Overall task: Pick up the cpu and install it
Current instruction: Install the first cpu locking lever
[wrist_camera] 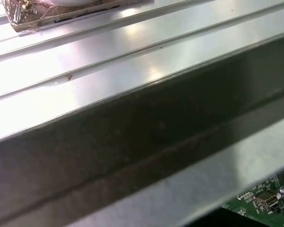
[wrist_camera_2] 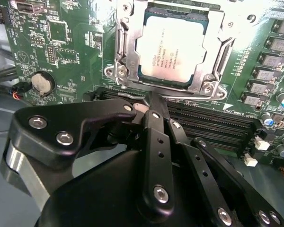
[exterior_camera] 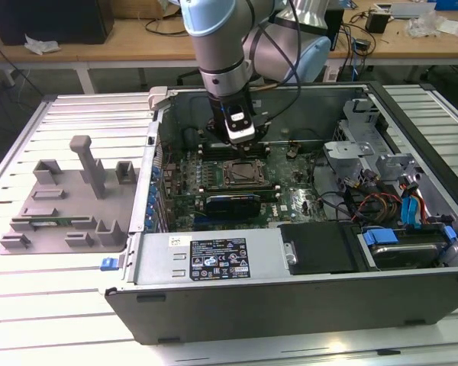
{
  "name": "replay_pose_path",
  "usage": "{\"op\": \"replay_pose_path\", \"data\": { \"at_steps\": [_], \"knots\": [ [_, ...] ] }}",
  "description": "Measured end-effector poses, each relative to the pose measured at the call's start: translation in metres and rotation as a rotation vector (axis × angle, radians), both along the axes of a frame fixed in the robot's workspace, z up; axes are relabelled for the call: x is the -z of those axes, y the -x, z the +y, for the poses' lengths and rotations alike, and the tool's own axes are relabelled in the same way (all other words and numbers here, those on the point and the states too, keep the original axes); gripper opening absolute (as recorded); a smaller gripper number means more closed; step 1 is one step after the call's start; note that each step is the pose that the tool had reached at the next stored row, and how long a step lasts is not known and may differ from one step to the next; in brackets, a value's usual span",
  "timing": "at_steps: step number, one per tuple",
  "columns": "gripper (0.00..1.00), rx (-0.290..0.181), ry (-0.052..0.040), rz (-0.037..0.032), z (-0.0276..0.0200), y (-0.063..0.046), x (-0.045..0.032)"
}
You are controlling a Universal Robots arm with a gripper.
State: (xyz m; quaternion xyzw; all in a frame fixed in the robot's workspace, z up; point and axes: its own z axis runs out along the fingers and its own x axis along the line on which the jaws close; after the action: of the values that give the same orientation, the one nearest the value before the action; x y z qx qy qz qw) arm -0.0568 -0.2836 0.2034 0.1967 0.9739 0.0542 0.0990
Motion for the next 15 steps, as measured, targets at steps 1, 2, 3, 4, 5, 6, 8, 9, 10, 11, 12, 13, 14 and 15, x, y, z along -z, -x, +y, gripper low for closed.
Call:
{"op": "replay_pose_path", "data": {
  "at_steps": [1, 2, 3, 4, 5, 6, 8, 9, 10, 11, 12, 13, 14, 15],
  "knots": [
    [0.11, 0.000, 0.0000, -0.0002, 0.0004, 0.0002, 0.0004],
    [0.11, 0.000, 0.0000, -0.0006, 0.0006, 0.0002, 0.0007],
    [0.11, 0.000, 0.0001, -0.0012, 0.0007, 0.0003, 0.0010],
    [0.11, 0.000, 0.0001, -0.0022, 0.0009, 0.0002, 0.0015],
    [0.11, 0.000, 0.0001, -0.0034, 0.0009, 0.0002, 0.0020],
    [0.11, 0.000, 0.0004, -0.0046, 0.0009, 0.0003, 0.0023],
    [0.11, 0.000, 0.0014, -0.0065, 0.0009, 0.0002, 0.0030],
    [0.11, 0.000, 0.0018, -0.0068, 0.0009, 0.0002, 0.0032],
    [0.11, 0.000, 0.0023, -0.0071, 0.0009, 0.0002, 0.0035],
    [0.11, 0.000, 0.0027, -0.0073, 0.0008, 0.0003, 0.0037],
    [0.11, 0.000, 0.0029, -0.0075, 0.0007, 0.0003, 0.0039],
    [0.11, 0.000, 0.0029, -0.0077, 0.0005, 0.0004, 0.0043],
    [0.11, 0.000, 0.0030, -0.0079, 0.0003, 0.0003, 0.0047],
    [0.11, 0.000, 0.0031, -0.0082, 0.0001, 0.0003, 0.0052]
  ]
}}
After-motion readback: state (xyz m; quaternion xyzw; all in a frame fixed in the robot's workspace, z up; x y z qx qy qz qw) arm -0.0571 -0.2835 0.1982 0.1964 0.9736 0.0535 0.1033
